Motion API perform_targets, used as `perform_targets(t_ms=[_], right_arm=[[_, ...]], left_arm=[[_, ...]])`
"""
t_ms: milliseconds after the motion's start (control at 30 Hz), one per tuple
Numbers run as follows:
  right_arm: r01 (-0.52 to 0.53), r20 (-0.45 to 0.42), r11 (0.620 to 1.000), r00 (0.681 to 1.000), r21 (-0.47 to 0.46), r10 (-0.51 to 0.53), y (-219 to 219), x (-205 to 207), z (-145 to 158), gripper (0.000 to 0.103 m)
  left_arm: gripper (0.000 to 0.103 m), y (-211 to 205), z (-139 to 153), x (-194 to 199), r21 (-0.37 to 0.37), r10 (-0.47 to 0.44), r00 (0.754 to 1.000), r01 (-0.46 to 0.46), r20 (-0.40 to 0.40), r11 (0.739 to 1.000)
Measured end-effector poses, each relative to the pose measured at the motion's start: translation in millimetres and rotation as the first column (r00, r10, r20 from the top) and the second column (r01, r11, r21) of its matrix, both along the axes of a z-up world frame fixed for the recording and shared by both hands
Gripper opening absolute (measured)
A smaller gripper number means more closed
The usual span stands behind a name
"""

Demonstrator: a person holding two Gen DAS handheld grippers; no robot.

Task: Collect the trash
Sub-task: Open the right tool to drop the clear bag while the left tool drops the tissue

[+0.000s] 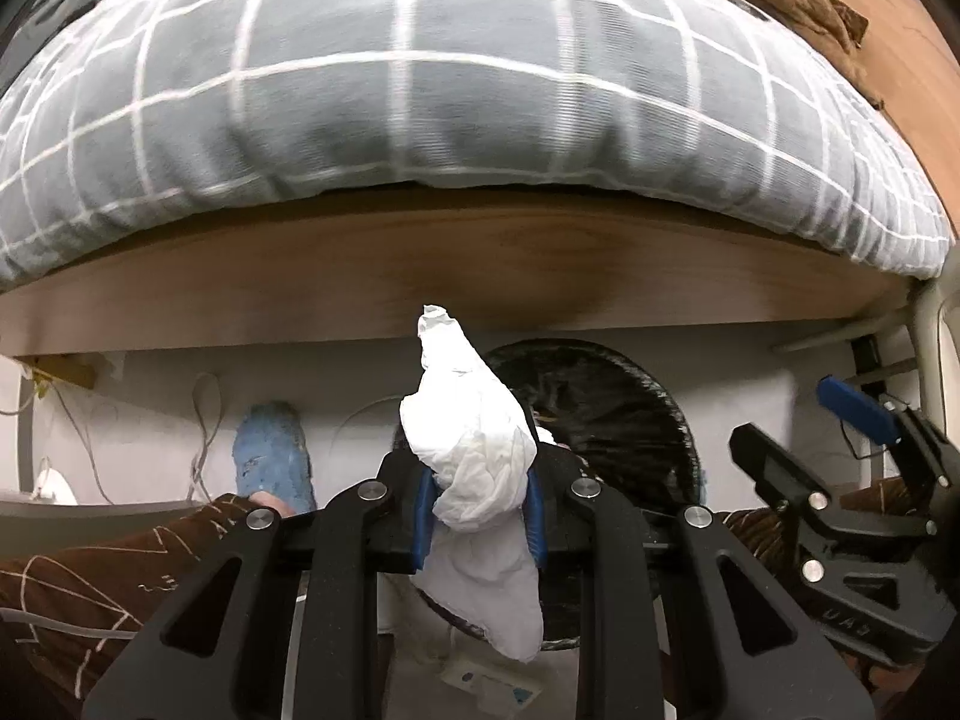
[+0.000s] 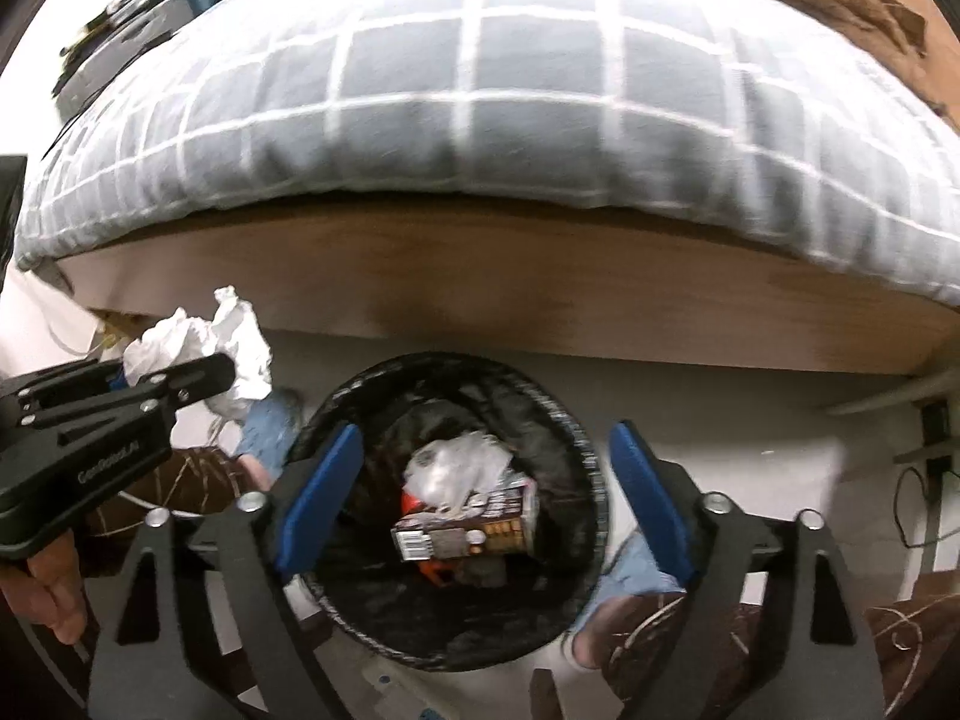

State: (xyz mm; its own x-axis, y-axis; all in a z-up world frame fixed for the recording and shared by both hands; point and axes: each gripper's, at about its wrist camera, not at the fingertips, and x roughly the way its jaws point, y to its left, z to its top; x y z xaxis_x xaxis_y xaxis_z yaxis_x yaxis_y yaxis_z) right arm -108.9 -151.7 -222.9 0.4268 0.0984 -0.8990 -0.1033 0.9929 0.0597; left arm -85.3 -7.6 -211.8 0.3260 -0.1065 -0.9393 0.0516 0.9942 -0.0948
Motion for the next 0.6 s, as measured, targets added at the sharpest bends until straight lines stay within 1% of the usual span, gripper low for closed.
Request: perform_targets(t_ms=[100,133,267,533,567,600], right_arm=[[0.044,0.026,0.999,0.999,-0.022,-0.043,-24,-2,8,0.094],[0.054,0.033,0.998,0.998,-0.026,-0.054,-29,-4,10,0.094],[0.098,0.053,0.994,0.994,-0.054,-0.095,-51,-9,16,0.095],[0.153,0.048,0.986,0.987,-0.058,-0.151,-76,-12,18,0.095],[0.158,0.047,0.986,0.987,-0.056,-0.155,-78,-12,17,0.095],[0.160,0.046,0.986,0.987,-0.056,-0.157,-78,-12,16,0.095]], left_arm=[[0.023,-17,1,-1,0.004,-0.028,1.000,0.028,0.003,1.000],[0.023,-19,2,-1,0.004,-0.034,0.999,0.034,0.004,0.999],[0.023,-40,3,-1,0.006,-0.070,0.998,0.070,0.002,0.997],[0.023,-67,-3,-2,0.017,-0.115,0.993,0.116,-0.007,0.993],[0.026,-68,-4,-2,0.019,-0.115,0.993,0.115,-0.008,0.993],[0.032,-69,-5,-2,0.023,-0.116,0.993,0.117,-0.011,0.993]])
